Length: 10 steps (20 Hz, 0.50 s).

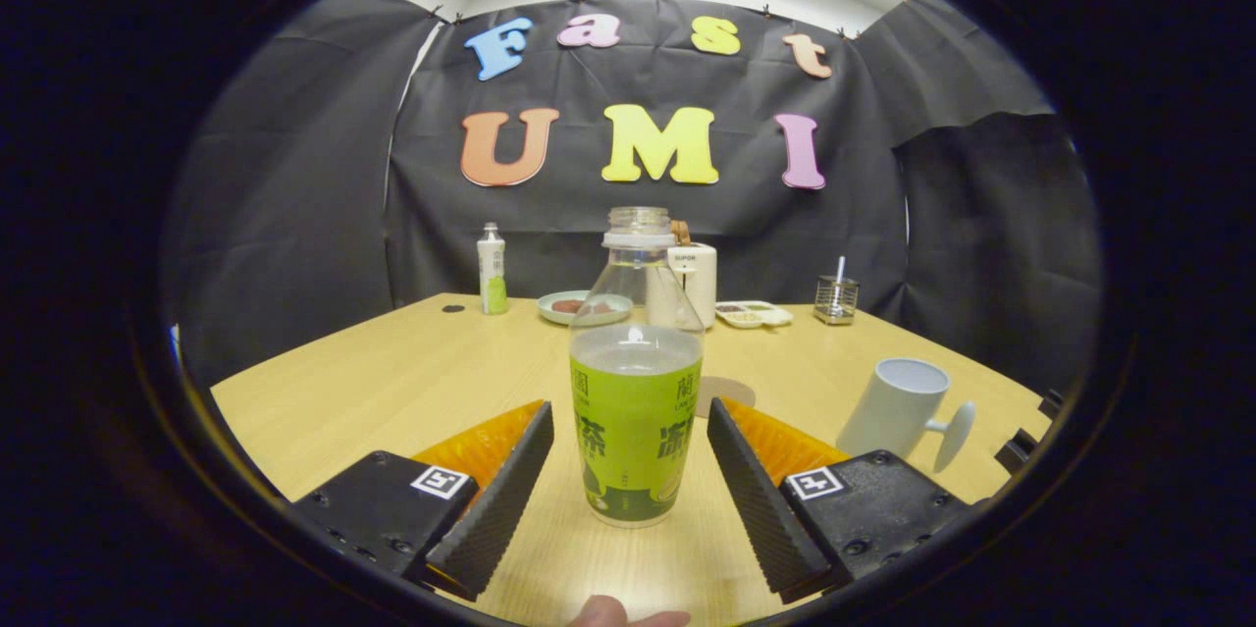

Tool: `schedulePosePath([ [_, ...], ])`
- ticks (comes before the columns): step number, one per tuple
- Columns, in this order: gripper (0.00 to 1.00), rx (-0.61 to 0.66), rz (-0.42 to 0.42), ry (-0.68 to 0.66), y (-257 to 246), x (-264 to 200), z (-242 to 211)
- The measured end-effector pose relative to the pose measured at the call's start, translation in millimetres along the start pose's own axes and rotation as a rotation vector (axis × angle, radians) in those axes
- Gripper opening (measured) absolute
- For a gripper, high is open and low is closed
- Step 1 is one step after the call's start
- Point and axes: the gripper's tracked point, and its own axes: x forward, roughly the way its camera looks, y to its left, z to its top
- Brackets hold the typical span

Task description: Take the bottle from table, then pour the juice into the cup, finally place the bottle on the coaster

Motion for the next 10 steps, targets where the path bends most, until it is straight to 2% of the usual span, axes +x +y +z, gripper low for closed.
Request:
schedulePosePath([
  [4,0.98,0.008,0.013,0.018,4.0,6.0,-1.2],
  [10,0.86,0.021,0.014,0.044,1.8,8.7,-4.8],
])
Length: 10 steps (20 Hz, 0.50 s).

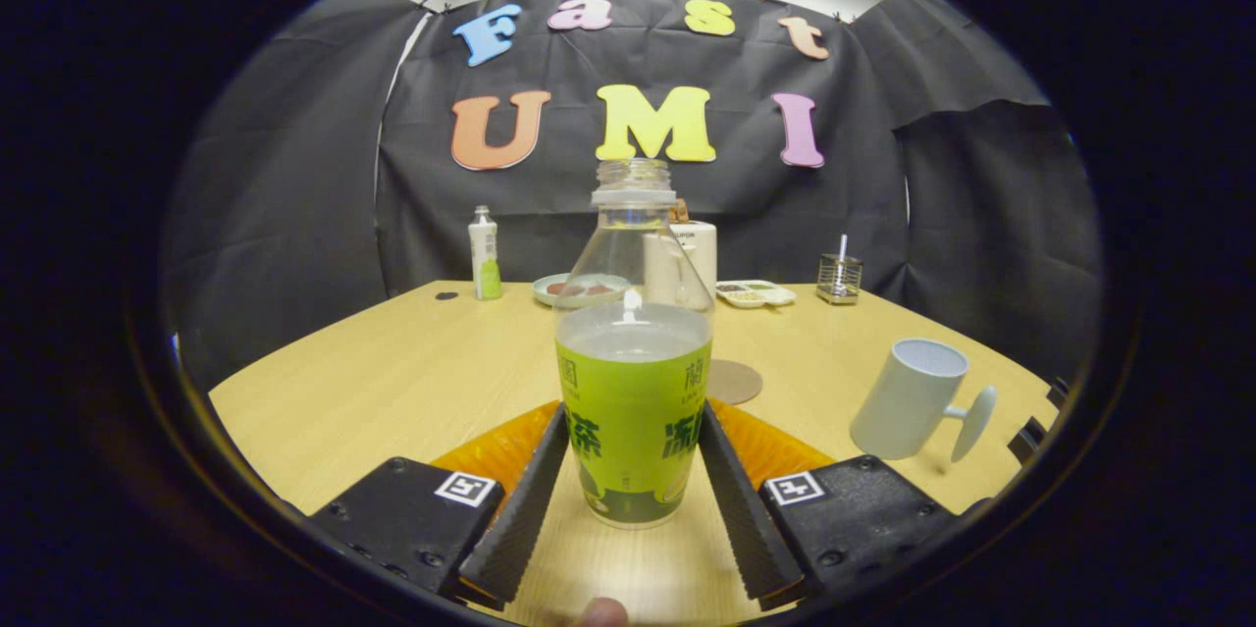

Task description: Take the bottle from table, then pour the juice into the cup, finally place the bottle on the coaster

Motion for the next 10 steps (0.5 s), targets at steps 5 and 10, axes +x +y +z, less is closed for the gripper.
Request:
schedulePosePath([
  [5,0.81,0.084,0.030,0.002,1,-5,10],
  [10,0.79,0.211,0.088,-0.021,1,-14,39],
])
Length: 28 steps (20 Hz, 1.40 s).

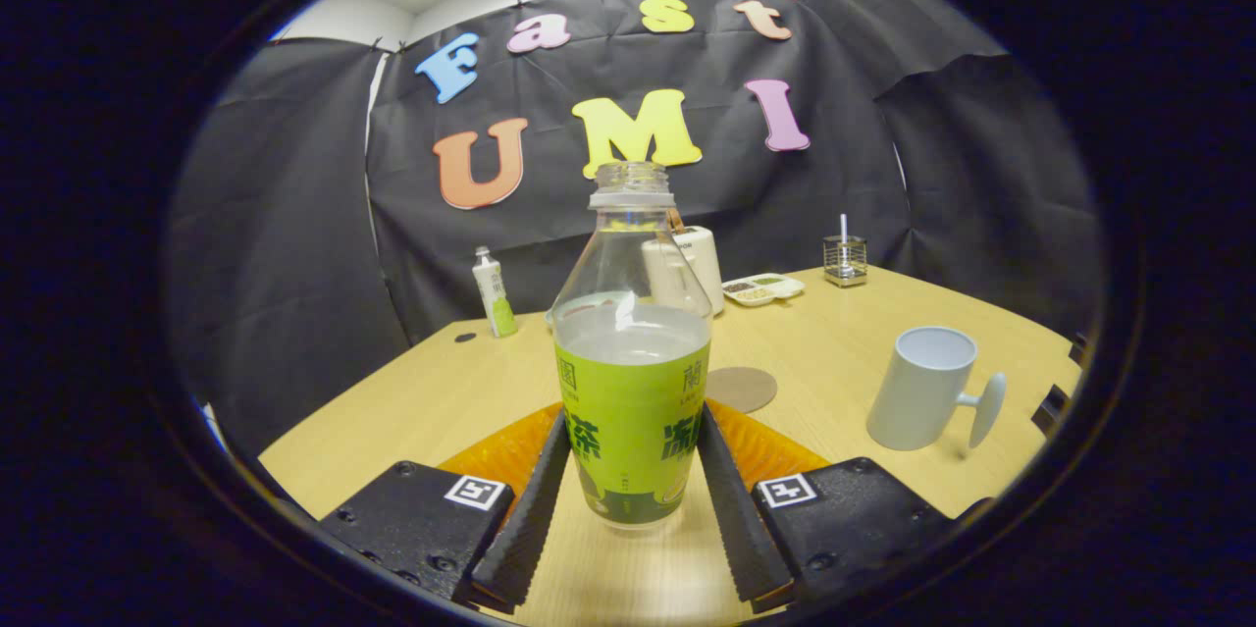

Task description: Take the bottle from table, then pour the juice into the cup, finally place the bottle on the coaster

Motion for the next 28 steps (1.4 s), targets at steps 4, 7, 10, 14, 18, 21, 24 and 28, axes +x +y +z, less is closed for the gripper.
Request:
schedulePosePath([
  [4,0.78,0.172,0.057,-0.013,0,-1,20],
  [7,0.78,0.272,0.088,-0.011,-3,4,27],
  [10,0.78,0.365,0.133,-0.021,-3,3,34],
  [14,0.78,0.522,0.202,-0.045,-4,3,43],
  [18,0.78,0.675,0.254,-0.074,-10,4,51],
  [21,0.78,0.742,0.261,-0.083,-14,10,56],
  [24,0.78,0.844,0.285,-0.102,-17,8,61],
  [28,0.78,0.981,0.325,-0.126,-23,18,64],
])
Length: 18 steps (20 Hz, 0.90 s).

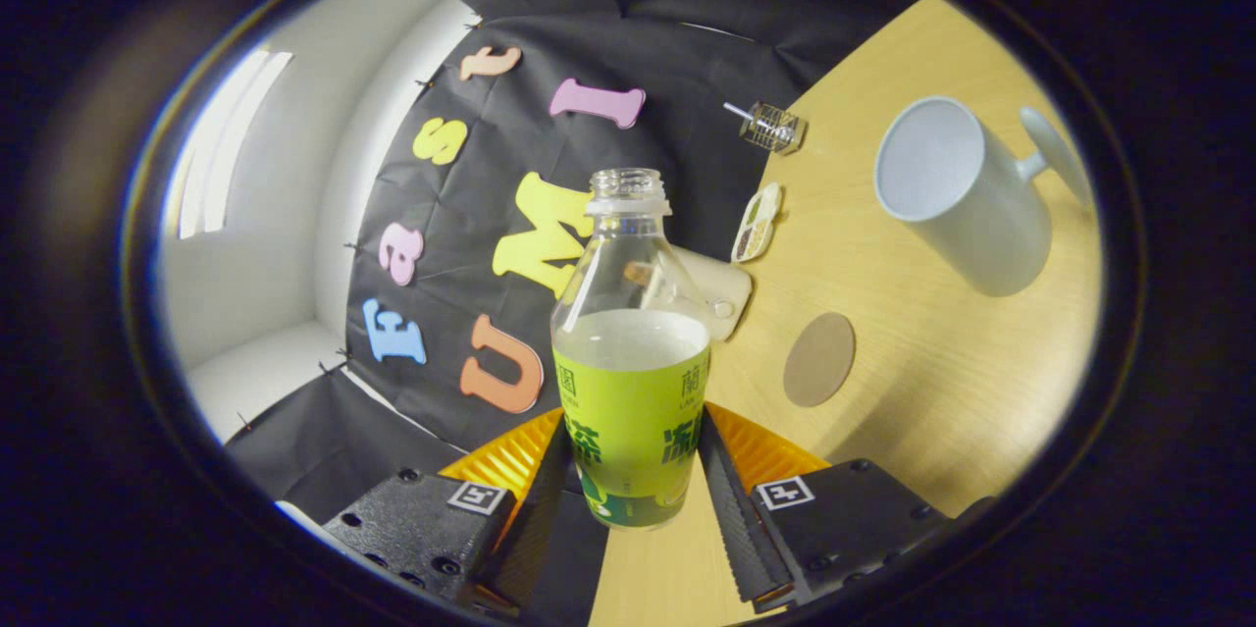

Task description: Take the bottle from table, then pour the juice into the cup, finally place the bottle on the coaster

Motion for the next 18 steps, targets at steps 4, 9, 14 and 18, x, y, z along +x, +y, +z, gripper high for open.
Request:
schedulePosePath([
  [4,0.77,0.098,0.028,-0.022,4,-1,5],
  [9,0.77,0.217,0.062,-0.052,11,-2,13],
  [14,0.77,0.323,0.090,-0.084,17,-5,23],
  [18,0.77,0.368,0.102,-0.094,16,-3,27],
])
